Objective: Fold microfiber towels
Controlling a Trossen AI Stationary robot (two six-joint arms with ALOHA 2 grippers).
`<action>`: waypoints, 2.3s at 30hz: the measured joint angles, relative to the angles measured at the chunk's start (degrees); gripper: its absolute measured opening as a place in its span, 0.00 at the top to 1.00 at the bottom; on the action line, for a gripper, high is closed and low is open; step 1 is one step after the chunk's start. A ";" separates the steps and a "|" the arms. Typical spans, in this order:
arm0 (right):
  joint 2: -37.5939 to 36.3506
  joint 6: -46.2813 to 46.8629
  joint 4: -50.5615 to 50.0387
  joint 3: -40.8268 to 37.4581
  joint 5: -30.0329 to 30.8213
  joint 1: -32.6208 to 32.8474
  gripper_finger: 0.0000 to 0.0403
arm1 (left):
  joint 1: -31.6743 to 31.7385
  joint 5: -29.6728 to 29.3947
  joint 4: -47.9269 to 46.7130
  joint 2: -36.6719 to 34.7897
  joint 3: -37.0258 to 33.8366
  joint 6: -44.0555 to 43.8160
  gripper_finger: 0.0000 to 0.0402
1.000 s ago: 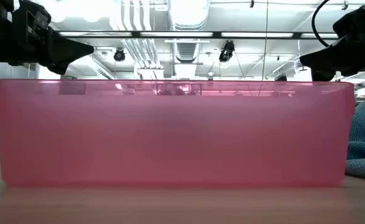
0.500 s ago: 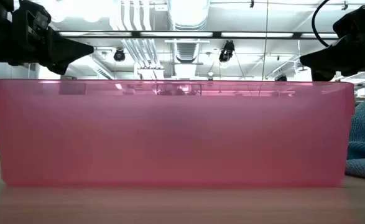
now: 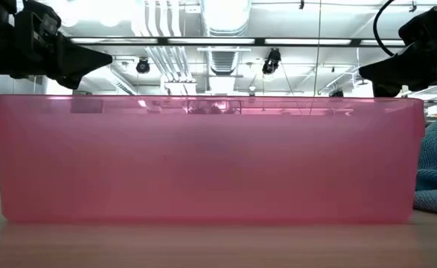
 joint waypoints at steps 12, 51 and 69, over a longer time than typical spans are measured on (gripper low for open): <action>0.00 0.00 0.00 0.00 -0.02 0.01 0.98 | 0.00 0.02 0.00 -0.01 0.00 0.00 1.00; -0.02 0.00 0.00 -0.02 -0.01 0.00 0.98 | 0.01 0.02 0.02 0.01 0.00 0.00 1.00; -0.01 32.01 0.71 0.00 0.14 -0.01 0.98 | 0.01 0.02 11.34 0.07 0.00 -21.22 1.00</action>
